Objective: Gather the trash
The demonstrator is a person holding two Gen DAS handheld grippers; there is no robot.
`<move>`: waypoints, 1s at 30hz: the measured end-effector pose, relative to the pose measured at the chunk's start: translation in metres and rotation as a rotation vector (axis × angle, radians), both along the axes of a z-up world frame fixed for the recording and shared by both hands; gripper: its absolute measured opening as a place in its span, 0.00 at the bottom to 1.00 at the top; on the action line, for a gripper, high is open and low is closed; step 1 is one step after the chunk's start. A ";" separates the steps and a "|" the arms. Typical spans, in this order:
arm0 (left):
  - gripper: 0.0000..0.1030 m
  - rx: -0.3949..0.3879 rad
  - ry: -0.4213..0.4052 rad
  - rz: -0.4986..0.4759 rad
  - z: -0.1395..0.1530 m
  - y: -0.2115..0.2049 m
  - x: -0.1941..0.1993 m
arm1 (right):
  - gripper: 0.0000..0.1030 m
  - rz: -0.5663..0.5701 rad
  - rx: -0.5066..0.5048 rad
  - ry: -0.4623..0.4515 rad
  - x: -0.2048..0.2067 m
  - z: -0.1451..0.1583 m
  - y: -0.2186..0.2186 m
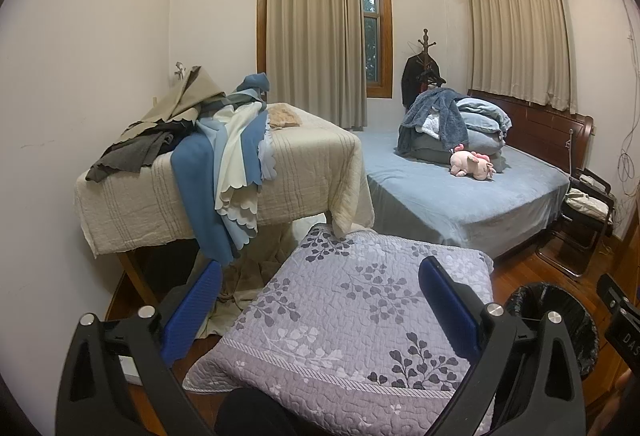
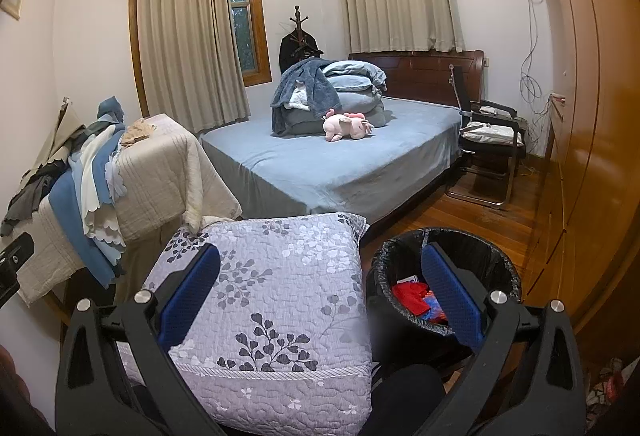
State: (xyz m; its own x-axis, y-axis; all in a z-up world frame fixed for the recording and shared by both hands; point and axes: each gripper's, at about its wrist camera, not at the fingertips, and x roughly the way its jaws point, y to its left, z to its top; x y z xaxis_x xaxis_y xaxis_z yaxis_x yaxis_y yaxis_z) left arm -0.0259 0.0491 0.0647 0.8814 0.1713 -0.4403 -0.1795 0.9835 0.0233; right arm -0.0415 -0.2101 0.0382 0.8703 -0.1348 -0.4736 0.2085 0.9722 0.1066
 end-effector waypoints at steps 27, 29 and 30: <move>0.94 -0.002 -0.001 0.000 -0.001 0.000 0.000 | 0.95 -0.003 0.001 0.002 0.000 -0.003 -0.004; 0.94 -0.001 -0.001 0.000 -0.001 0.000 0.000 | 0.95 -0.002 0.003 0.002 0.000 -0.003 -0.004; 0.94 -0.002 -0.001 0.000 -0.001 0.001 0.000 | 0.95 -0.002 0.001 0.003 0.000 -0.003 -0.004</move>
State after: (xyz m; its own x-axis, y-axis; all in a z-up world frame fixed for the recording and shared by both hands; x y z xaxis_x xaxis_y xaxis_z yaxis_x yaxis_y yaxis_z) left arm -0.0262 0.0497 0.0637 0.8817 0.1703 -0.4401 -0.1792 0.9836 0.0216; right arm -0.0414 -0.2139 0.0355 0.8688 -0.1363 -0.4761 0.2111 0.9716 0.1069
